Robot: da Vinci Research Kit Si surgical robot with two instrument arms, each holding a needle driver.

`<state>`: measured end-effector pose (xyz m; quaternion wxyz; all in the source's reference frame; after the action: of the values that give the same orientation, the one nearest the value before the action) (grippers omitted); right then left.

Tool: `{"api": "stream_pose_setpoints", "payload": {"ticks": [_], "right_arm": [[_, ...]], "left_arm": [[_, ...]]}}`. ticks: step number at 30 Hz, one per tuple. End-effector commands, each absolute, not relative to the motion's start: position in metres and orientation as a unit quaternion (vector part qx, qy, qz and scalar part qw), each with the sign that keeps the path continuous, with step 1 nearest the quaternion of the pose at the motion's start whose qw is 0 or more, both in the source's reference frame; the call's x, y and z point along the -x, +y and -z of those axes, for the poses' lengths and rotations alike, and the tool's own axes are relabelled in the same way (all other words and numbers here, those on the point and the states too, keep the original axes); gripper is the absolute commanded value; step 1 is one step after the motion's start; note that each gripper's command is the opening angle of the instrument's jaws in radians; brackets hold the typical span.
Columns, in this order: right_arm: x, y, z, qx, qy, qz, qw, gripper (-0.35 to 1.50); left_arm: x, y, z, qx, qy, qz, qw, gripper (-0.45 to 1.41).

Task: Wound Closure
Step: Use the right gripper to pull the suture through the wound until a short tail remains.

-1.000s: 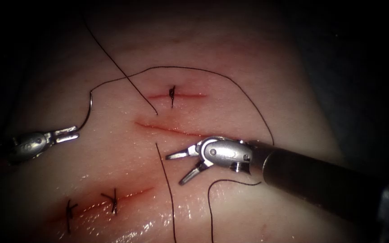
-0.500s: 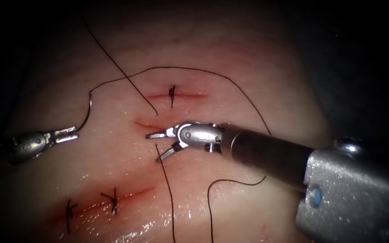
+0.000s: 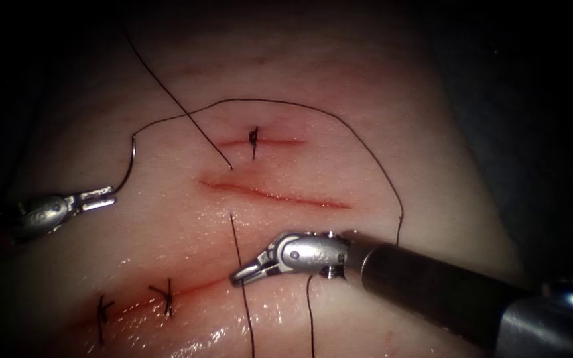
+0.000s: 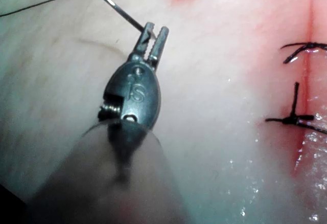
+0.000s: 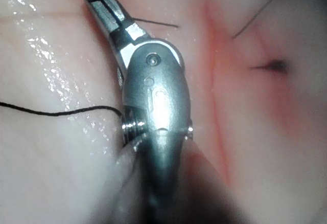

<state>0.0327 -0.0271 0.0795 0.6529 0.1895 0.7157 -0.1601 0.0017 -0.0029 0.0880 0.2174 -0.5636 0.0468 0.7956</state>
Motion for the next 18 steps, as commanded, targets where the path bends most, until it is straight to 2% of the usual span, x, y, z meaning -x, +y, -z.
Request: {"api": "stream_pose_setpoints", "payload": {"ticks": [1, 7, 8, 11, 12, 13, 18], "right_arm": [[-0.0335, -0.03, -0.077, -0.213, 0.713, 0.183, 0.642, -0.35], [-0.033, -0.033, -0.074, -0.244, 0.714, 0.213, 0.621, -0.35], [-0.0333, -0.032, -0.074, -0.235, 0.713, 0.202, 0.629, -0.25], [-0.0341, -0.03, -0.075, -0.192, 0.707, 0.145, 0.665, 1.25], [-0.0343, -0.028, -0.075, -0.179, 0.707, 0.122, 0.673, 1.4], [-0.0344, -0.027, -0.076, -0.17, 0.707, 0.106, 0.678, 1.45], [-0.0343, -0.022, -0.078, -0.147, 0.702, 0.06, 0.694, 1.48]], "left_arm": [[-0.0011, -0.003, -0.089, 0.565, 0.047, -0.795, 0.217, -0.45], [-0.0011, -0.003, -0.089, 0.565, 0.047, -0.795, 0.217, -0.45], [-0.0011, -0.003, -0.089, 0.565, 0.047, -0.795, 0.217, -0.45], [-0.0011, -0.003, -0.089, 0.566, 0.047, -0.794, 0.216, -0.45], [-0.0011, -0.003, -0.089, 0.566, 0.047, -0.794, 0.216, -0.45], [-0.0011, -0.003, -0.089, 0.566, 0.047, -0.794, 0.216, -0.45], [-0.0011, -0.003, -0.089, 0.566, 0.047, -0.794, 0.216, -0.45]]}}
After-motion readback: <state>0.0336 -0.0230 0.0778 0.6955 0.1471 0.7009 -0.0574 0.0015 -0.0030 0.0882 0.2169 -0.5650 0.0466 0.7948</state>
